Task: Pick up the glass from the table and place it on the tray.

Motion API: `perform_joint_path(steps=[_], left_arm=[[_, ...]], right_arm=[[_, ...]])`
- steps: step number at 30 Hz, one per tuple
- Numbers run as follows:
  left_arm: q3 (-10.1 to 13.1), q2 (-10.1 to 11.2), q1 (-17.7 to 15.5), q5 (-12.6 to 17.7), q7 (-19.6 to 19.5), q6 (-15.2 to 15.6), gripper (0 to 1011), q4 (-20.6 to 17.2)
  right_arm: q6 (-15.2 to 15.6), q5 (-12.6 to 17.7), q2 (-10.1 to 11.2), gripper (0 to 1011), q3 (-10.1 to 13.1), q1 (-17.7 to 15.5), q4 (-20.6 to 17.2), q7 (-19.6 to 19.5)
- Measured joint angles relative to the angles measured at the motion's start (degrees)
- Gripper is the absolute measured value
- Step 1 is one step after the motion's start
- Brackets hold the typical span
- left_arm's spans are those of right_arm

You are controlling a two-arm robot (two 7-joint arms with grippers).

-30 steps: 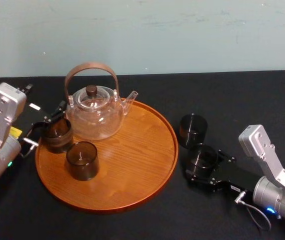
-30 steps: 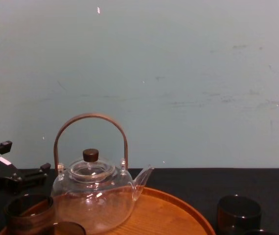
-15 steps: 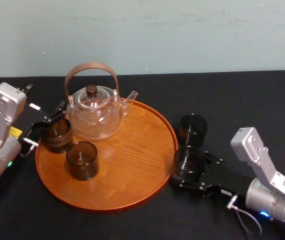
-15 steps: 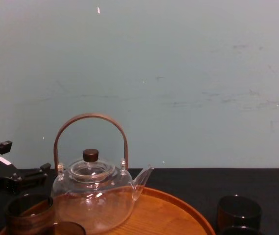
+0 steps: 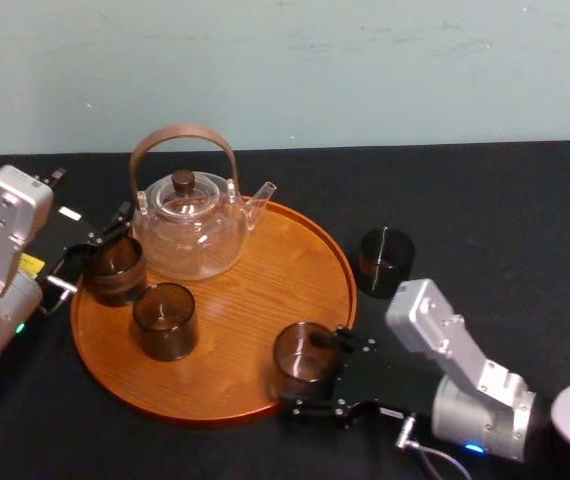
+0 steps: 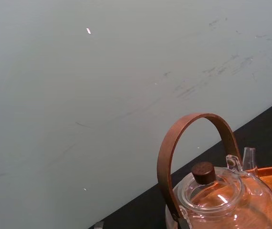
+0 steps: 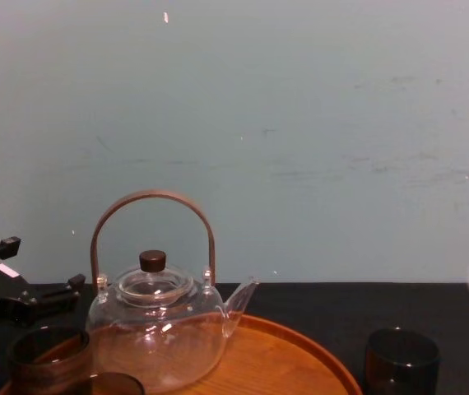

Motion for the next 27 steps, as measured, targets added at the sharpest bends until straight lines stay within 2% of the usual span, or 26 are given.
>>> perform_joint_path(steps=[9,27], left_arm=[[0.00,0.00,0.00,0.00,0.00,0.00,1001,0.00],[0.00,0.00,0.00,0.00,0.00,0.00,1001,0.00]], right_arm=[[1.40,-1.54,-2.57,905,-3.01,3.51,1.93,0.01],[2.58,-0.15,-5.79,905,-3.68,8.61,7.60,0.10]])
